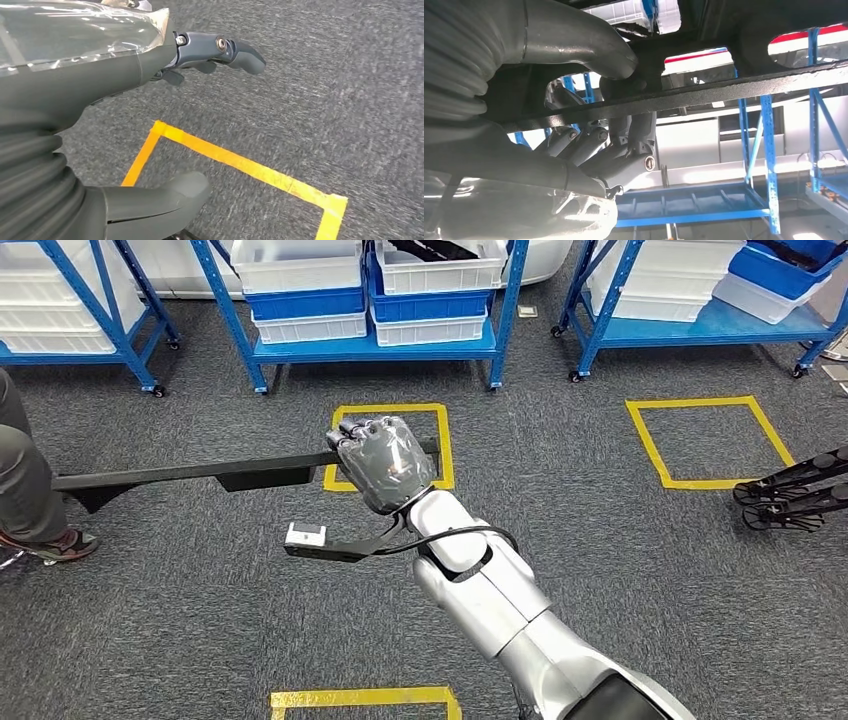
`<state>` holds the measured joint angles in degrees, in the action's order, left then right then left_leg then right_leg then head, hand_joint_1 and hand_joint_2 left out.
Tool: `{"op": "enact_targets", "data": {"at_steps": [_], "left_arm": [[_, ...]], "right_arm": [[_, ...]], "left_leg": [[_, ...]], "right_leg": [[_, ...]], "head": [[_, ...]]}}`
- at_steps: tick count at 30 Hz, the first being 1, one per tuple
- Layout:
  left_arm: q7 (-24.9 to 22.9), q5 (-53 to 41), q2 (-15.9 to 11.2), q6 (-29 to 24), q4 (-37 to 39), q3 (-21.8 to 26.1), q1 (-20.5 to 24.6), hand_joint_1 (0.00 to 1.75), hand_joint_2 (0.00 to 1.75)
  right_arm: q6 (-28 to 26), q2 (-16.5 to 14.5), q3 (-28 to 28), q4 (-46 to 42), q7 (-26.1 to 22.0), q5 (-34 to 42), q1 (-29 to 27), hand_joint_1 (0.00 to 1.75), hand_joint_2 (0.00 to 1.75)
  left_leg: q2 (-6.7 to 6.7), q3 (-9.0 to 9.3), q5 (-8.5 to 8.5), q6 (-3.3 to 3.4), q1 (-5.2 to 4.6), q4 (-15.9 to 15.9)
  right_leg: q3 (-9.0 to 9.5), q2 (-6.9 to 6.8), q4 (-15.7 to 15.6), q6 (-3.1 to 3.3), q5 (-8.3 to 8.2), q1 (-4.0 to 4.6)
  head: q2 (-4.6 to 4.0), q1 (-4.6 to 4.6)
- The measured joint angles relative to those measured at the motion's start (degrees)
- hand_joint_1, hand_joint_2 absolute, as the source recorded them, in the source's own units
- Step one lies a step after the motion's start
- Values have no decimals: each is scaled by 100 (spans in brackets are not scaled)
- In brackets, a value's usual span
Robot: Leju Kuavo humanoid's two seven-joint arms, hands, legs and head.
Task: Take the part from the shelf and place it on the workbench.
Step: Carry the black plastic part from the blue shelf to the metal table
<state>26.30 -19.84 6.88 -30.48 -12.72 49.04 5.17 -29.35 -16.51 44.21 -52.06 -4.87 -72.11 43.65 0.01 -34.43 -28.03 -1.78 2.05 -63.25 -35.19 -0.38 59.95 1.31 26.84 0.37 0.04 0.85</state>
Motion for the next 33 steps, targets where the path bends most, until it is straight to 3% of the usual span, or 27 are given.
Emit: {"op": "enact_targets", "data": {"at_steps": [1,4,5,7,9,10,11,12,14,16,19,21,23,26,29,33], "left_arm": [[24,-25,1,3,-1,-1,4,0,175],[82,-74,8,5,-1,-3,3,0,175],[93,-87,11,4,-1,-3,2,0,175],[103,-118,15,4,-1,-4,1,0,175],[100,-152,28,-1,-1,-5,-1,0,175],[92,-164,40,-4,-1,-5,-2,0,175],[82,-173,53,-7,-1,-5,-3,0,175],[72,-177,64,-7,-1,-5,-3,0,175],[61,-184,77,-4,-1,-5,-1,0,175],[56,-188,78,-2,-1,-5,0,0,175],[56,-191,83,4,-1,-5,0,0,175],[64,-191,80,8,-1,-5,1,0,175],[71,-191,79,8,0,-5,1,0,175],[72,-191,81,7,0,-5,-2,0,175],[72,-191,79,5,-1,-5,-1,0,175],[71,-210,74,-6,-1,-5,0,0,175]], "right_arm": [[-16,8,-23,1,7,-3,-1,164,175],[-74,52,-78,5,9,-27,-7,164,175],[-86,72,-95,7,9,-37,-10,164,175],[-104,119,-124,13,10,-55,-20,164,175],[-111,166,-138,16,10,-88,-59,164,175],[-110,193,-140,17,11,-113,-91,164,175],[-105,217,-140,17,13,-139,-120,164,175],[-99,237,-141,15,16,-168,-139,164,175],[-79,251,-152,-5,31,-210,-145,164,175],[-67,259,-171,-32,51,-228,-138,164,175],[-16,279,-185,-46,65,-247,-139,164,175],[71,281,-187,-65,66,-267,-141,164,175],[133,284,-191,-79,66,-284,-149,164,175],[149,284,-199,-85,67,-292,-154,164,175],[149,283,-214,-89,66,-292,-154,164,175],[137,284,-244,-103,67,-248,-154,164,175]], "left_leg": [[-4,86,-96,33,-24,160],[20,82,-30,192,-47,299],[34,68,22,246,-37,341],[56,6,120,307,-26,390],[56,-95,200,311,-23,394],[56,-142,237,299,-20,393],[56,-184,271,280,-13,391],[56,-217,301,255,-4,390],[56,-251,353,189,0,386],[57,-255,401,110,-11,398],[58,-245,479,4,7,486],[60,-268,546,85,26,543],[60,-289,610,215,38,571],[58,-288,666,304,46,603],[59,-280,695,348,51,626],[58,-286,706,352,71,638]], "right_leg": [[-32,-3,20,-35,-22,13],[-100,-2,54,-152,-66,17],[-160,4,159,-168,8,11],[-386,17,671,-166,326,-25],[-610,21,1329,-175,649,-57],[-619,21,1469,-203,711,-75],[-514,20,1388,-244,691,-94],[-305,19,1105,-289,611,-115],[201,21,308,-340,422,-137],[398,32,-77,-293,328,-110],[362,46,-104,-168,241,-87],[343,53,-129,-122,175,-109],[313,57,-131,-94,138,-101],[299,56,-131,-49,110,-83],[292,57,-131,-23,95,-68],[289,56,-146,-32,80,-70]], "head": [[0,-2],[0,-9],[0,-22],[0,-55],[0,-77],[0,-80],[0,-84],[0,-87],[0,-93],[0,-94],[0,-86],[0,-58],[0,-35],[0,-33],[0,-30],[0,-33]]}}
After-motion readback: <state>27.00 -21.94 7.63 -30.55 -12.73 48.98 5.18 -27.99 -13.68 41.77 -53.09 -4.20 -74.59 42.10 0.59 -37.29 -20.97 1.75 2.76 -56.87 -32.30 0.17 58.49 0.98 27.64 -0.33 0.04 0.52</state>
